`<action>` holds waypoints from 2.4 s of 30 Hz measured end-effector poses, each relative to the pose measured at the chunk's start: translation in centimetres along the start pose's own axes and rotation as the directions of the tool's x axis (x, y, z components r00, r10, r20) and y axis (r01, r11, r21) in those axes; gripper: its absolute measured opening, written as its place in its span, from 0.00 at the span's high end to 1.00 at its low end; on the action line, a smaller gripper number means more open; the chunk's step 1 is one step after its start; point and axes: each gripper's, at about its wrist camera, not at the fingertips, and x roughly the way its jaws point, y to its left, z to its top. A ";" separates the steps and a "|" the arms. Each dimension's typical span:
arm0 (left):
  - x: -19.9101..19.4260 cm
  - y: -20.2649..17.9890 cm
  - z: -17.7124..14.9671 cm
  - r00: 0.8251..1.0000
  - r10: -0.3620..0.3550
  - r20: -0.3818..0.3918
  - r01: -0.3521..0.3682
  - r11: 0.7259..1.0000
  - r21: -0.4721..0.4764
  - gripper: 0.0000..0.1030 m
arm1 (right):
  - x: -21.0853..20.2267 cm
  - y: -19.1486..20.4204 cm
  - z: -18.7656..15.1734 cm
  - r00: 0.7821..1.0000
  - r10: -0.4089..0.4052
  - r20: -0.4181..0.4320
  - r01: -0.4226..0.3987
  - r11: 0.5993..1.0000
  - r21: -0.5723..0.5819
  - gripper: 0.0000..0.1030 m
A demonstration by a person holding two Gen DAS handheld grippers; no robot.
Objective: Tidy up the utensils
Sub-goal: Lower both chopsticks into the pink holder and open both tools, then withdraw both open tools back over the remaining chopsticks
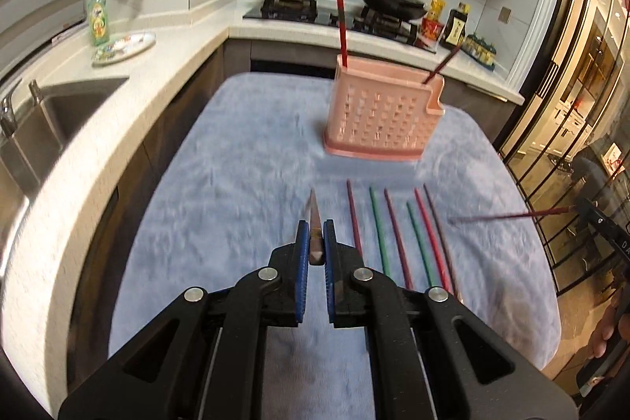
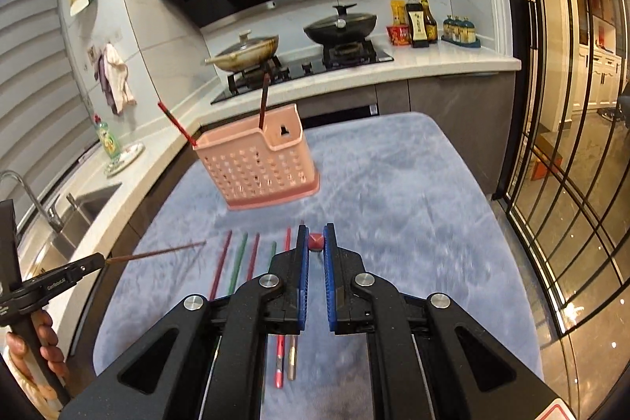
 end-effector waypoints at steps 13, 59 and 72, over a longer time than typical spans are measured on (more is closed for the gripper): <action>-1.3 -2.1 7.7 0.994 0.001 0.107 -0.008 0.998 0.062 0.93 | -0.8 1.5 7.1 0.991 0.027 0.132 -0.026 1.000 -0.013 0.93; 9.7 -5.3 21.2 0.972 -0.051 0.230 0.040 0.998 0.050 0.92 | 18.7 6.4 17.5 0.989 0.131 0.070 -0.133 0.991 0.024 0.92; 5.7 -4.4 19.2 0.966 -0.038 0.257 0.028 0.999 0.044 0.67 | 12.7 6.3 15.6 0.986 0.129 0.105 -0.127 0.992 -0.024 0.90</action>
